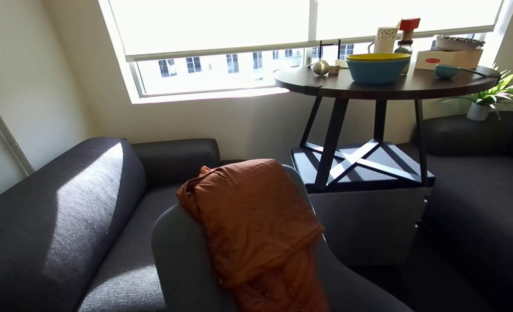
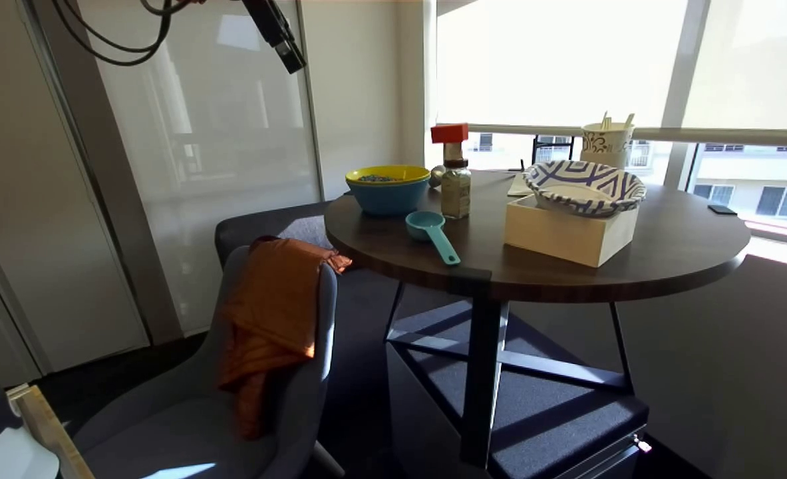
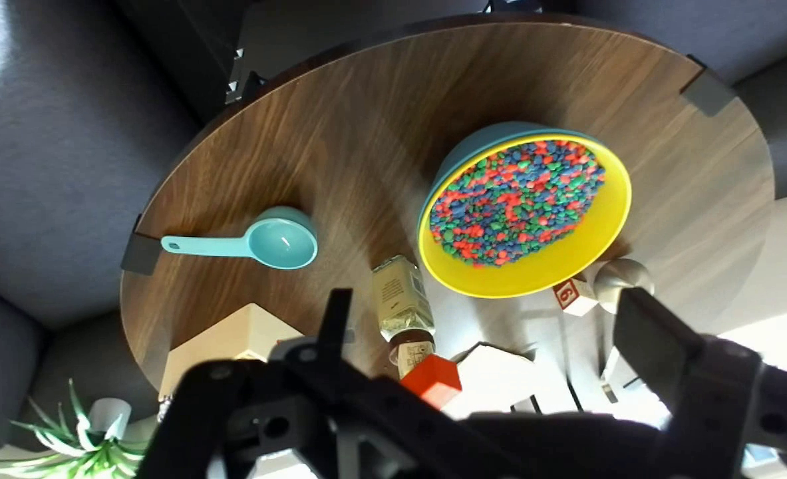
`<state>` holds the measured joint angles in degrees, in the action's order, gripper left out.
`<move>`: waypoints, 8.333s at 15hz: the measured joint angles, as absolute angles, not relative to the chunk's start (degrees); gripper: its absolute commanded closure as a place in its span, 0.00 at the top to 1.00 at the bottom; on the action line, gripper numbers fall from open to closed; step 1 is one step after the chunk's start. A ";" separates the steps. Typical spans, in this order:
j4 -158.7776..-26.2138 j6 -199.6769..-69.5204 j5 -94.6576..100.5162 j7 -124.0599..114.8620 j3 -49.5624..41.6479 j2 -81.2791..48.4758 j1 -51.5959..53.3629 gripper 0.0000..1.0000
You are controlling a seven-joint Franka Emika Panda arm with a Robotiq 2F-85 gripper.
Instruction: Take the block off of the bottle
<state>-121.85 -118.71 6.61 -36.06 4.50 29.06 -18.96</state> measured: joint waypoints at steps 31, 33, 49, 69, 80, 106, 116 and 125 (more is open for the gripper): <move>-83.34 -100.01 5.74 -51.59 -7.97 -5.62 -13.41 1.00; -80.04 -100.04 3.79 -51.18 -9.47 -9.26 -13.53 1.00; -67.76 -98.07 -3.51 -53.59 -11.44 -23.43 -15.59 1.00; -56.60 -95.03 -3.27 -58.81 -13.06 -31.74 -16.47 0.53; -51.52 -88.63 -0.16 -58.82 -13.45 -32.71 -16.28 0.08; -66.75 -94.15 -7.67 -12.17 -9.54 -23.77 -26.17 0.08; -66.87 -97.62 -8.31 -4.03 -9.06 -29.12 -26.67 0.08; -69.37 -102.28 -7.16 -4.85 -9.37 -31.93 -26.22 0.08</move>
